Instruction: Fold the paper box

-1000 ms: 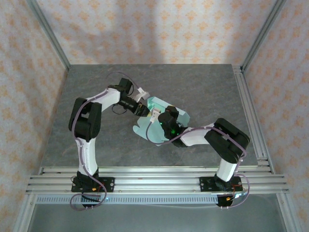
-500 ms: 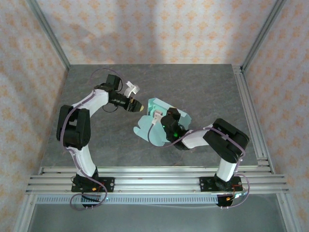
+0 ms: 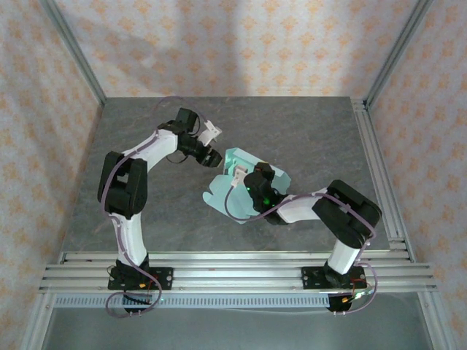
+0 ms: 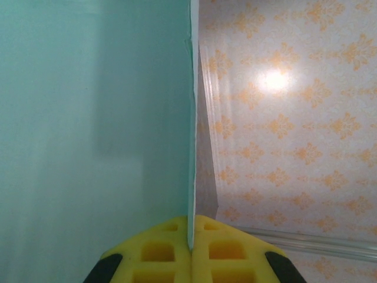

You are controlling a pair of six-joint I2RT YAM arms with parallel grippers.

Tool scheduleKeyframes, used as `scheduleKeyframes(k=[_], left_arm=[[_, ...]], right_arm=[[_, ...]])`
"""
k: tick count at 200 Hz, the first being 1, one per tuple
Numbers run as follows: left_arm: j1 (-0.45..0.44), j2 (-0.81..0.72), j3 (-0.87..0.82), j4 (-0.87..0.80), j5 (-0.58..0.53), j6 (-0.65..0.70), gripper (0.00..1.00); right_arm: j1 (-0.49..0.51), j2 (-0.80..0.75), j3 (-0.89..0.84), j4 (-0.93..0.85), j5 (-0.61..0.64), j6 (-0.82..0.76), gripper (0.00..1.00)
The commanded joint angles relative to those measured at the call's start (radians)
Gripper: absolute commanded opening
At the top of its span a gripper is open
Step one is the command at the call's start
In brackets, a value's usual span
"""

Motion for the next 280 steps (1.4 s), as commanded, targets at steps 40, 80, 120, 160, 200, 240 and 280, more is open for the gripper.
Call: scheduleKeyframes(k=[40, 80, 120, 160, 200, 240, 280], left_arm=[[-0.007, 0.032, 0.087, -0.087, 0.061, 0.289, 0.52], [-0.021, 0.078, 0.160, -0.139, 0.113, 0.305, 0.54], [-0.032, -0.092, -0.074, 0.082, 0.118, 0.206, 0.56], [-0.049, -0.269, -0.333, 0.298, 0.040, 0.072, 0.59], [-0.082, -0.391, -0.468, 0.380, -0.072, -0.039, 0.60], [-0.122, -0.610, -0.667, 0.570, -0.182, -0.257, 0.60], [-0.135, -0.707, -0.790, 0.643, -0.241, -0.355, 0.60]], right_arm=[[-0.020, -0.030, 0.026, -0.052, -0.025, 0.036, 0.00], [-0.023, -0.078, 0.000, -0.063, -0.062, 0.047, 0.00], [0.010, -0.155, -0.045, -0.101, -0.097, 0.054, 0.00], [0.026, -0.222, -0.053, -0.219, -0.129, 0.090, 0.00], [0.026, -0.268, -0.059, -0.321, -0.219, 0.114, 0.00], [0.025, -0.356, -0.081, -0.424, -0.273, 0.146, 0.04], [0.026, -0.481, -0.119, -0.512, -0.253, 0.153, 0.03]])
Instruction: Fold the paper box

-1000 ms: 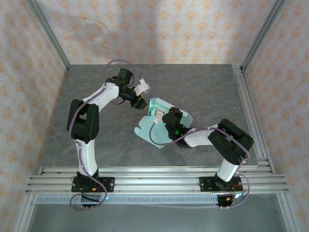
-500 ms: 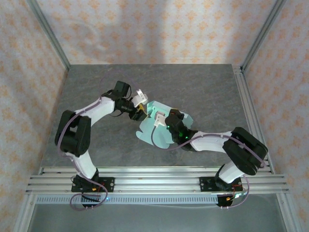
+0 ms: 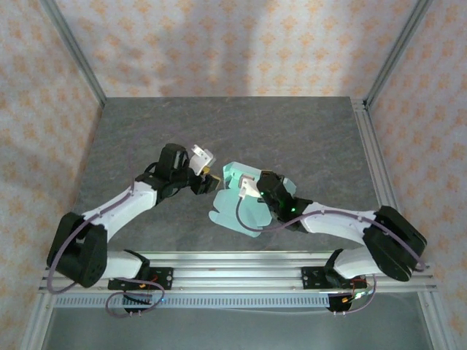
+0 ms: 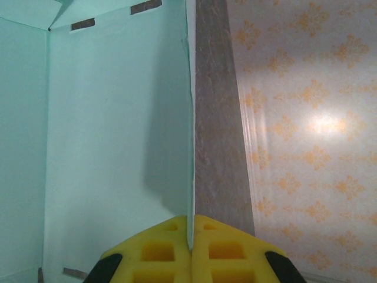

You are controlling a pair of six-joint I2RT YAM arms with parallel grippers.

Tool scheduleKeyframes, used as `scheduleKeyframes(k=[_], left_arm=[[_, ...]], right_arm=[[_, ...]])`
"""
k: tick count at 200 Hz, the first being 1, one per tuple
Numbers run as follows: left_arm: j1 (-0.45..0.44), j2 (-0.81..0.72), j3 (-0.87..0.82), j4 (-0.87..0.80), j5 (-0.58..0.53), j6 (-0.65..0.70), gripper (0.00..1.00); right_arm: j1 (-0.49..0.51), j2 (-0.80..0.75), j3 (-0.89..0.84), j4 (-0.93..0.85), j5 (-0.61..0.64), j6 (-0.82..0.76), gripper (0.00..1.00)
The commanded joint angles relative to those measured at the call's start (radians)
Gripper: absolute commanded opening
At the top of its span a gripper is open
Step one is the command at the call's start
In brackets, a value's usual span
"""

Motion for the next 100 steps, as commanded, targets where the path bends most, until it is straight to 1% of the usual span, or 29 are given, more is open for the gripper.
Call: scheduleKeyframes(k=[1, 25, 39, 63, 82, 100], left_arm=[[-0.002, -0.039, -0.072, 0.119, -0.073, -0.109, 0.60], [-0.015, -0.062, -0.152, 0.190, -0.085, -0.133, 0.59], [-0.026, -0.063, -0.192, 0.249, -0.081, -0.136, 0.59], [-0.040, -0.021, -0.211, 0.304, -0.082, -0.140, 0.59], [-0.063, 0.060, -0.198, 0.398, -0.073, -0.171, 0.58], [-0.101, 0.134, -0.168, 0.425, -0.096, -0.169, 0.58]], right_arm=[[0.004, -0.079, -0.030, -0.091, -0.002, 0.029, 0.03], [0.006, -0.162, -0.066, -0.135, -0.030, 0.045, 0.03], [0.006, -0.181, -0.076, -0.156, -0.064, 0.065, 0.03], [0.013, -0.142, -0.073, -0.154, -0.079, 0.065, 0.02], [0.019, -0.099, -0.072, -0.131, -0.063, 0.045, 0.02], [0.020, -0.079, -0.083, -0.095, -0.034, 0.013, 0.02]])
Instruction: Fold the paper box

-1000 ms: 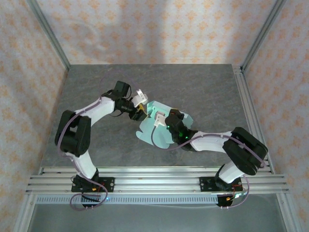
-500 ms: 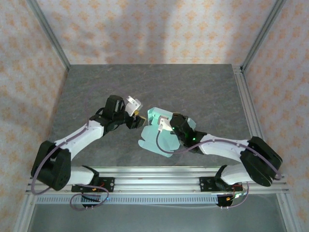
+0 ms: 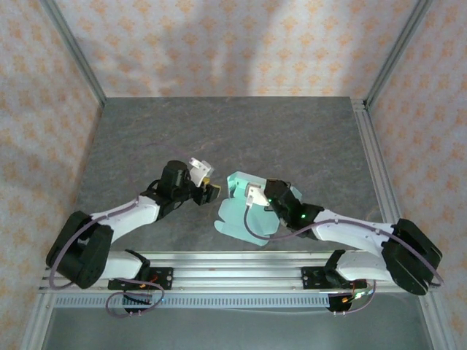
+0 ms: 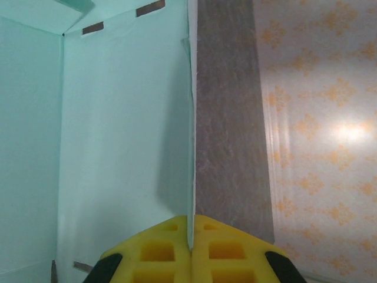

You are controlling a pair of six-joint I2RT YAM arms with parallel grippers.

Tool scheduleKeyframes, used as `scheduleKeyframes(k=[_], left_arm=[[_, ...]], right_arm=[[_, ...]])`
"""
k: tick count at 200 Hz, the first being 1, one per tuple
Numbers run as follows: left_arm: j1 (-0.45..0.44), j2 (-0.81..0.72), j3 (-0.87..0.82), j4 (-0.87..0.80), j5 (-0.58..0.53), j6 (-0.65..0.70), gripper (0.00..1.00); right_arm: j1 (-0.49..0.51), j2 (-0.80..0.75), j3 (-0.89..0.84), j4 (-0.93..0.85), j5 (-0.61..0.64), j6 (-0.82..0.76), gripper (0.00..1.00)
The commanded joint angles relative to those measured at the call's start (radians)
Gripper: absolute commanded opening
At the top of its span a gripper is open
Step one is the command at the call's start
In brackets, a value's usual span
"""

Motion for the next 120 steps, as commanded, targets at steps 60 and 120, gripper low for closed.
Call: scheduleKeyframes(k=[60, 120], left_arm=[[-0.052, 0.221, 0.065, 0.213, 0.007, -0.013, 0.58], [-0.051, 0.238, 0.113, 0.159, 0.060, 0.046, 0.58]], right_arm=[[0.011, 0.088, -0.060, 0.194, 0.125, -0.155, 0.02], [0.017, 0.131, -0.070, 0.351, 0.194, -0.237, 0.01]])
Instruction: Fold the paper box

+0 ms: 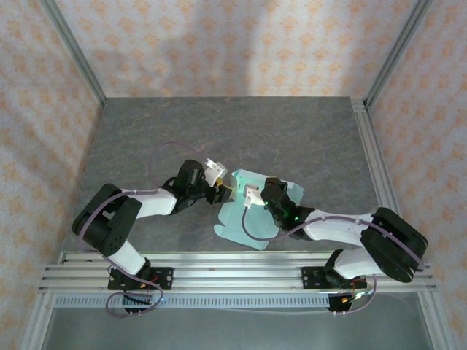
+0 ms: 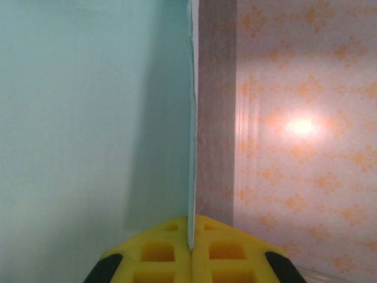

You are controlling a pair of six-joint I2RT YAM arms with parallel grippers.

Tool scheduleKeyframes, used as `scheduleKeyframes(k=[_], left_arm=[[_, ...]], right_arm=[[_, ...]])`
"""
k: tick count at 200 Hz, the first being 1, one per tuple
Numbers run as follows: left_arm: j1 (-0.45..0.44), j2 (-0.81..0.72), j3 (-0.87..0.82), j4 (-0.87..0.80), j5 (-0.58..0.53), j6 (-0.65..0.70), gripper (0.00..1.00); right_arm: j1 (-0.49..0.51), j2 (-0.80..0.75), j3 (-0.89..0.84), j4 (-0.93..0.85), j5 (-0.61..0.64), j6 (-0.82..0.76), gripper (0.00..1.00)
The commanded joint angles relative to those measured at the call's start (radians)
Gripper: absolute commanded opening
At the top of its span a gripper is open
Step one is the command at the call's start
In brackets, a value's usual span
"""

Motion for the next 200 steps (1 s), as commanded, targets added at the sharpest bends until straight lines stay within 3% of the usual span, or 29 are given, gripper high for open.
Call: scheduleKeyframes(k=[1, 77, 200], left_arm=[[0.000, 0.001, 0.043, -0.004, 0.028, 0.048, 0.58], [0.060, -0.010, 0.084, -0.162, 0.156, 0.145, 0.58], [0.060, 0.065, 0.136, -0.169, 0.217, 0.172, 0.56]], right_arm=[[0.011, 0.008, -0.012, 0.072, 0.052, -0.045, 0.01], [0.013, -0.003, 0.000, 0.045, 0.042, -0.037, 0.01], [0.039, 0.078, -0.017, 0.199, 0.133, -0.114, 0.01]])
